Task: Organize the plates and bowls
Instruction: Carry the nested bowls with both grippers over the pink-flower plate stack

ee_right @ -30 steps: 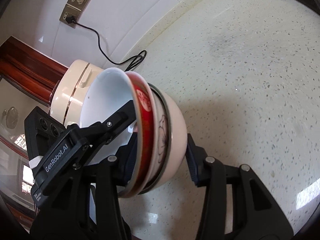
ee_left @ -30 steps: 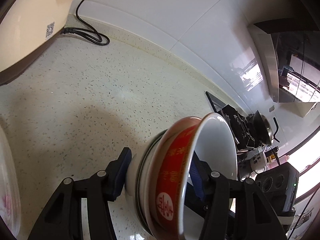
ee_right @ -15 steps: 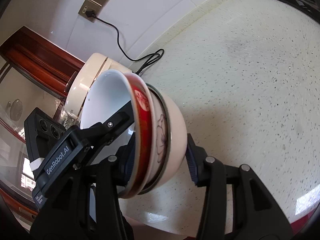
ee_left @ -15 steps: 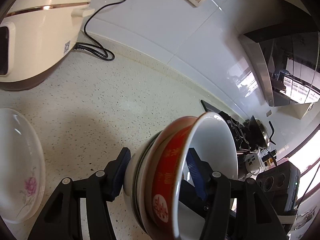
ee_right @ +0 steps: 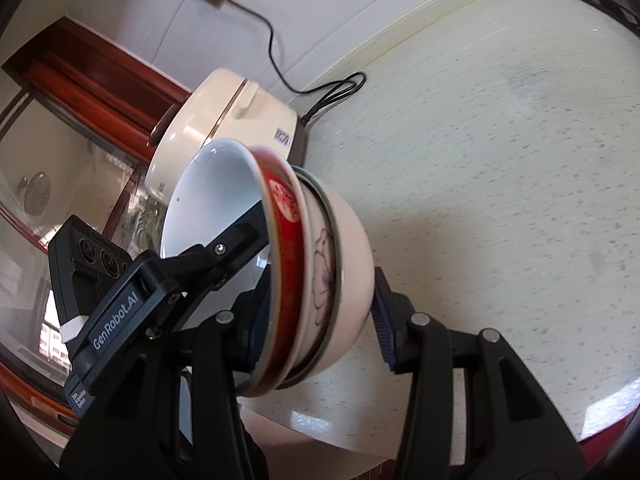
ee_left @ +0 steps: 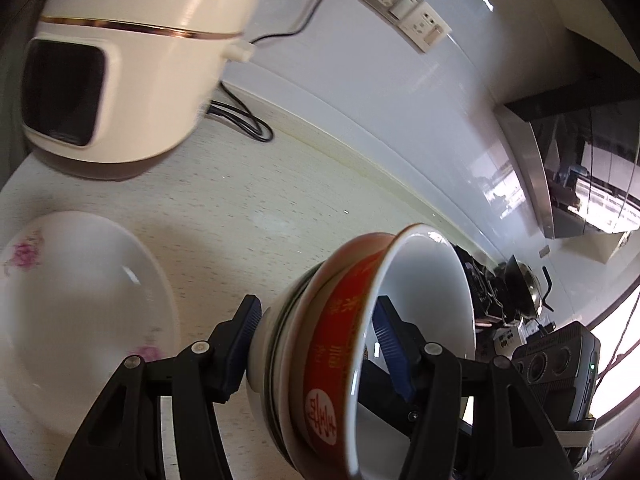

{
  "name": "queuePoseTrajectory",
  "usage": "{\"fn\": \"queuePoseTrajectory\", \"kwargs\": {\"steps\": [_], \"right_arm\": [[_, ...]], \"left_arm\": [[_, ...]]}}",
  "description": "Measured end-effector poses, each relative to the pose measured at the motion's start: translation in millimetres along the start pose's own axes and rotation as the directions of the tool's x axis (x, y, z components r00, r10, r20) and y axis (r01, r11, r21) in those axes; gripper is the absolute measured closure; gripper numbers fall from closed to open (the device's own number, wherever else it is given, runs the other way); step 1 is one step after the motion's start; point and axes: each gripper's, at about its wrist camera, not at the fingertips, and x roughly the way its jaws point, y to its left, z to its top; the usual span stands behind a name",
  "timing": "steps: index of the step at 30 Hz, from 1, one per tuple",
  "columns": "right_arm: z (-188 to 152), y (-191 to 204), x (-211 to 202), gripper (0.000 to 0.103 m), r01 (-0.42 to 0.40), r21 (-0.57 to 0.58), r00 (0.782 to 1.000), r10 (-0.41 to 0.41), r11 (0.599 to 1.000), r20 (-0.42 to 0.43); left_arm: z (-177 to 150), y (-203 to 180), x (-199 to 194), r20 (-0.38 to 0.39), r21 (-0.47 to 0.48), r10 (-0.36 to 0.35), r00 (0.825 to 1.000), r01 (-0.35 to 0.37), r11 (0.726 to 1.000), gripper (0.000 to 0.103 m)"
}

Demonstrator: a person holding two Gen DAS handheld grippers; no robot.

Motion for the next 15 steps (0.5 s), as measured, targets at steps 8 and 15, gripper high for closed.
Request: {"fn": "queuePoseTrajectory", "kwargs": {"steps": [8, 15], "right_arm": [[-6, 26, 29, 0.055, -0.021, -0.041, 0.998, 0.019, 0.999, -0.053], [-14, 46, 54, 0.055, -0.040, -0.077, 0.994, 0.032, 0.996, -0.108]], "left_arm": [[6, 29, -20, 0.038, -0.055, 0.032, 0.999, -0.030, 0.998, 0.045], [10, 56, -37, 0.062, -0.100, 0.066, 0.996, -0.060, 0.993, 0.045]]}}
